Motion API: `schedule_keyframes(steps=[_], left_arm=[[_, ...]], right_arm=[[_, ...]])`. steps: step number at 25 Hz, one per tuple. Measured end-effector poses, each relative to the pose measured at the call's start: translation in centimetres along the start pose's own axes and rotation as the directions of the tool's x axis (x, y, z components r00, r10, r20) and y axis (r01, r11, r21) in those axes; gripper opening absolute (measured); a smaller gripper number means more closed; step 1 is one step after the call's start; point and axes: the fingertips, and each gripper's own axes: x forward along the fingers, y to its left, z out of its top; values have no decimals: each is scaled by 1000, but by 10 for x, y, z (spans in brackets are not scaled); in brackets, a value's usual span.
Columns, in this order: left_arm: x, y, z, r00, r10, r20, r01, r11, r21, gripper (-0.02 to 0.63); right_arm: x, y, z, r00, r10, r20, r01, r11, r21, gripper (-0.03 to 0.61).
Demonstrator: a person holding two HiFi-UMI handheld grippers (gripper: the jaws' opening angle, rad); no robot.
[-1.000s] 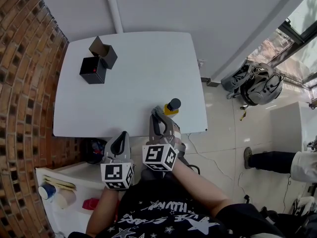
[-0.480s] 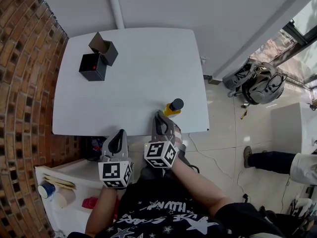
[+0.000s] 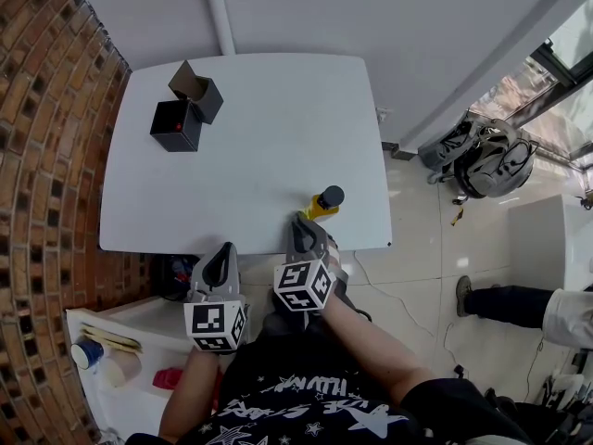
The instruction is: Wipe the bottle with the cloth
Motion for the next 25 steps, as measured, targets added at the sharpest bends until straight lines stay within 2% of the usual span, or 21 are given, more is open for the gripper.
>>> schedule_keyframes(steps=[2,5,8,10,13,17,20,22,25], left_arm=[[0,0,3,1000,1,6,-1,1000,2,5],[0,0,9,1000,6,29,-6,1000,-1,5],[1,0,17,999,8,52,-7,1000,-6,5],[2,-1,23,998,3,69,-3,1000,-10,5],[4,-9,34,995,-17,96,17,1000,-3,5],[0,-30,53,987,-34,157,35,999,-1,5],[-4,-54,68,979,-36,200,37,999,0,3],[-5,-72,76,976,-37,215,37,999,5,5],[-4,-98,83,973,-39,226,38,999,9,5]], right_arm=[[-5,3,0,999,34,-6,-34,999,22,40],[-26,13,5,989,144,21,-145,987,67,40],[-64,16,27,944,272,186,-302,940,156,40],[-92,4,45,903,298,310,-370,906,208,40],[-126,-29,68,873,247,421,-377,889,259,40],[-164,-66,86,837,172,520,-352,896,270,40],[-178,-91,79,823,112,558,-311,909,277,41],[-179,-107,70,820,82,566,-298,906,300,40],[-189,-122,75,799,89,594,-313,906,285,40]])
